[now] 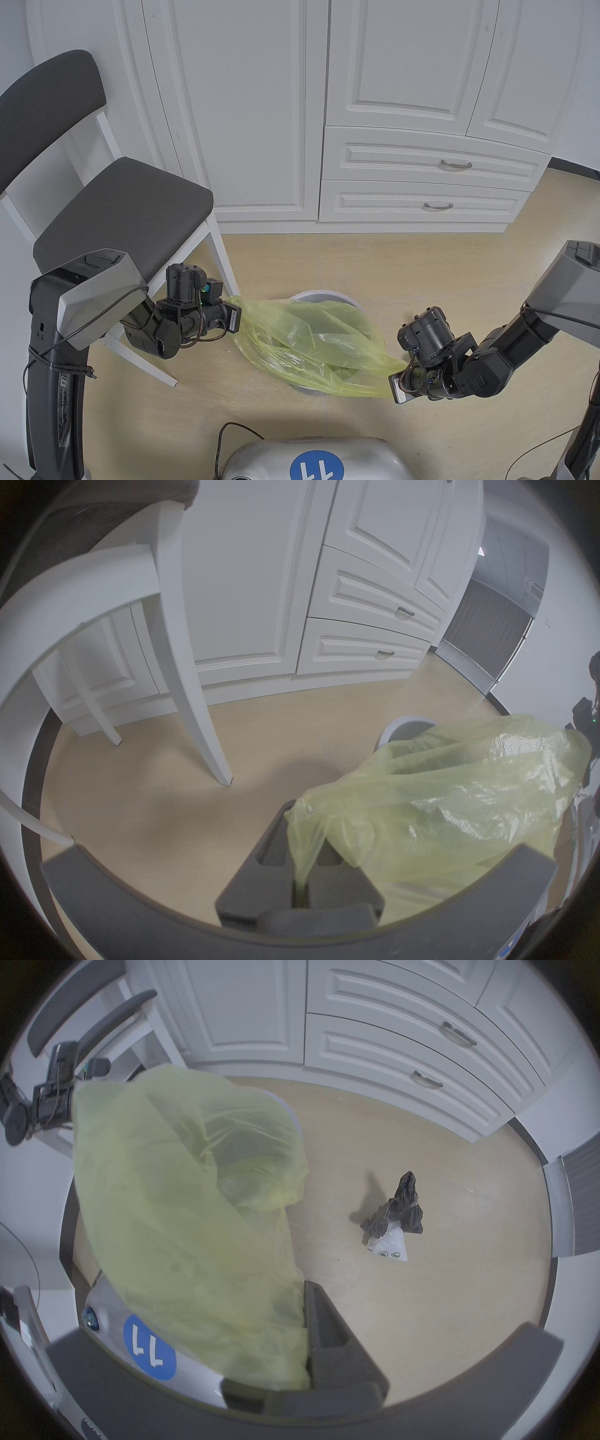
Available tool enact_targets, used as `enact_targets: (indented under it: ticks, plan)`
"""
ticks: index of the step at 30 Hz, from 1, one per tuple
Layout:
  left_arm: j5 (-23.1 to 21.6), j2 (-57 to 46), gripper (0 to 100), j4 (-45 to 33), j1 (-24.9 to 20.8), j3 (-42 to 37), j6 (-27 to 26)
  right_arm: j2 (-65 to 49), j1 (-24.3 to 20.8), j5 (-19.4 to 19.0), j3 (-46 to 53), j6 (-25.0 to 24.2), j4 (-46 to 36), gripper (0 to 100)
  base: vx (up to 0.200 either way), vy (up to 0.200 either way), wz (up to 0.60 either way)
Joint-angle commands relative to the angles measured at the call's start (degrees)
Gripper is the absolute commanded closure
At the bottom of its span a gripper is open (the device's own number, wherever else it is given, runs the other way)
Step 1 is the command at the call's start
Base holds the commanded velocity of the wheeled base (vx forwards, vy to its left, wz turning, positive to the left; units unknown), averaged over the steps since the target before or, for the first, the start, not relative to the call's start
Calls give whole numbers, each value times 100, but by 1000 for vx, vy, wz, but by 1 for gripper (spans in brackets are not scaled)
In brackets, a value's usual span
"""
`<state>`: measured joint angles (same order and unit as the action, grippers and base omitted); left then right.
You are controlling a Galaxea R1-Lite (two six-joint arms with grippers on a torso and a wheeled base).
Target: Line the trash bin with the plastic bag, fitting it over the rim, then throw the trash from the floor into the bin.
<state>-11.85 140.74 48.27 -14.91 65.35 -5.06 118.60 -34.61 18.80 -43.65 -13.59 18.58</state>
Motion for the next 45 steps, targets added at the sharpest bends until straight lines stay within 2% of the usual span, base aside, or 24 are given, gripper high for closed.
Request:
enact_targets:
  ticks: [1, 6, 8, 9, 11, 14, 18, 21, 27, 45]
  plan:
    - [-2, 226, 100, 7, -12, 30, -92, 198, -20, 1, 15, 15, 41, 100, 0, 0, 0]
    - [42, 612, 100, 24, -30, 294, -101, 998, -11, 36, -354, -196, 216, 100, 0, 0, 0]
    - [332, 841, 100, 33, -65, 513, -92, 1473, 7, 107, -627, -574, 348, 100, 0, 0, 0]
    - [332, 841, 100, 33, -65, 513, -92, 1473, 7, 107, -627, -574, 348, 100, 0, 0, 0]
    - [693, 1113, 100, 50, -100, 935, -13, 1710, 42, 115, -899, -803, 357, 100, 0, 0, 0]
    - [965, 1219, 100, 59, -161, 1296, 348, 1798, 51, 98, -1128, -1049, 480, 100, 0, 0, 0]
    - [1062, 1131, 100, 42, -223, 1630, 1104, 1833, 60, 107, -1207, -1409, 1051, 100, 0, 0, 0]
    - [1071, 955, 100, 77, -197, 1709, 1332, 1710, 112, 124, -1189, -1427, 1341, 100, 0, 0, 0]
    - [1071, 437, 100, 68, -179, 1630, 1745, 1288, 270, 142, -1207, -1532, 1403, 100, 0, 0, 0]
    - [992, 41, 100, -2, -82, 1261, 1701, 831, 640, 142, -1189, -1488, 1394, 100, 0, 0, 0]
